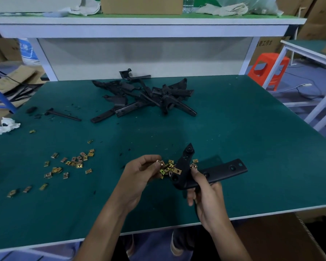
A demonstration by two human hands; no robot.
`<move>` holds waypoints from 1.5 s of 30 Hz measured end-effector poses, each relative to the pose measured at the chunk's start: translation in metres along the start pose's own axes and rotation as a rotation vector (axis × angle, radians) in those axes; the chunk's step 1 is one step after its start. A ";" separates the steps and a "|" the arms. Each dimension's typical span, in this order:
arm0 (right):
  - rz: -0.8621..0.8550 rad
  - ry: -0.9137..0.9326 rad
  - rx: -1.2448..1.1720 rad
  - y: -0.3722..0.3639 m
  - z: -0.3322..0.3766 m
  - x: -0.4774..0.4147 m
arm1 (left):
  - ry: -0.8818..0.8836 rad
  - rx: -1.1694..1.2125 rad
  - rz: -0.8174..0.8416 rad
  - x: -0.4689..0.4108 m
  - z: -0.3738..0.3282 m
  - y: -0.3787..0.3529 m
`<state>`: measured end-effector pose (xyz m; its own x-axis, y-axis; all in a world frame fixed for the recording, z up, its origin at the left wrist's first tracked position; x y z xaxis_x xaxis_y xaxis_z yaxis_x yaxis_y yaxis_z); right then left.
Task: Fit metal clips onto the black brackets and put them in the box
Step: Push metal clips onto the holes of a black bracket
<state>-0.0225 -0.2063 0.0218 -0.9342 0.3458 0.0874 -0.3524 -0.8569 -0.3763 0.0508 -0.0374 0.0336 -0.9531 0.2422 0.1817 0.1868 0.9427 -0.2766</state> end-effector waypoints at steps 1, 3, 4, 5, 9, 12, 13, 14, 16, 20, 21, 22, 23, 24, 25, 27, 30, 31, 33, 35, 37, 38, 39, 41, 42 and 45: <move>0.001 -0.002 -0.004 0.000 0.000 0.000 | -0.001 0.023 -0.001 0.000 0.000 0.000; 0.000 -0.005 0.001 0.001 0.000 0.000 | -0.004 0.056 -0.004 -0.001 0.000 0.000; -0.003 -0.006 0.003 0.001 0.000 0.000 | -0.009 0.055 -0.005 -0.001 0.000 0.000; -0.009 -0.007 0.001 0.001 0.000 0.001 | -0.020 0.032 -0.008 -0.002 0.000 0.000; -0.022 -0.012 -0.008 0.001 0.000 0.001 | -0.096 -0.145 -0.091 -0.006 -0.003 0.004; -0.014 -0.010 -0.006 0.001 0.001 0.001 | -0.105 -0.177 -0.142 -0.006 -0.006 0.007; -0.009 -0.010 -0.003 0.001 0.001 0.002 | -0.097 -0.147 -0.136 -0.004 -0.006 0.006; -0.005 -0.011 -0.001 0.001 0.001 0.002 | -0.073 -0.086 -0.123 -0.002 -0.007 0.005; 0.002 -0.014 0.007 0.002 0.000 0.001 | -0.006 0.058 -0.084 0.001 -0.008 0.000; 0.044 0.030 0.079 0.002 -0.002 0.001 | 0.028 0.076 -0.010 0.007 -0.014 -0.014; 0.051 0.043 0.094 0.001 -0.002 0.001 | 0.030 0.054 0.004 0.009 -0.016 -0.018; 0.052 0.049 0.105 0.001 -0.002 0.002 | 0.036 0.029 0.018 0.010 -0.017 -0.021; 0.048 0.050 0.108 0.001 -0.003 0.002 | 0.046 0.004 0.032 0.011 -0.019 -0.023; 0.044 0.051 0.108 0.002 -0.003 0.002 | 0.055 -0.016 0.044 0.012 -0.020 -0.025; 0.042 0.051 0.110 0.002 -0.004 0.002 | 0.065 -0.024 0.052 0.012 -0.021 -0.026; 0.042 0.057 0.121 0.003 -0.005 0.001 | 0.079 -0.001 0.057 0.012 -0.023 -0.026; 0.044 0.080 0.136 0.002 -0.006 0.001 | 0.086 0.021 0.074 0.013 -0.027 -0.026; 0.047 0.086 0.147 0.002 -0.006 0.001 | 0.084 0.008 0.083 0.013 -0.028 -0.026; 0.054 0.100 0.184 0.002 -0.007 0.001 | 0.075 -0.032 0.079 0.012 -0.030 -0.024; 0.066 0.103 0.210 0.002 -0.009 0.000 | 0.079 -0.051 0.051 0.011 -0.029 -0.021; 0.070 0.092 0.217 0.003 -0.011 0.000 | 0.087 -0.038 0.038 0.012 -0.027 -0.021; 0.071 0.086 0.220 0.003 -0.011 0.000 | 0.088 -0.027 0.037 0.013 -0.026 -0.021; 0.070 0.083 0.222 0.004 -0.011 -0.001 | 0.088 -0.018 0.038 0.013 -0.025 -0.022; 0.069 0.087 0.222 0.004 -0.012 -0.001 | 0.098 0.015 0.037 0.014 -0.022 -0.022; 0.071 0.087 0.219 0.004 -0.012 -0.002 | 0.110 0.052 0.038 0.014 -0.021 -0.022; 0.080 0.084 0.202 0.004 -0.013 -0.003 | 0.144 0.152 0.047 0.014 -0.019 -0.023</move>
<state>-0.0208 -0.2056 0.0080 -0.9547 0.2972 -0.0151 -0.2894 -0.9390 -0.1856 0.0375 -0.0514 0.0609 -0.8982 0.3254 0.2954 0.1814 0.8867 -0.4253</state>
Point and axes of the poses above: each hand's wrist, its own x-axis away from the middle knuckle, its own y-axis out of the back of the hand, z = x × y, the point moved 3 cm from there along -x, towards the middle knuckle
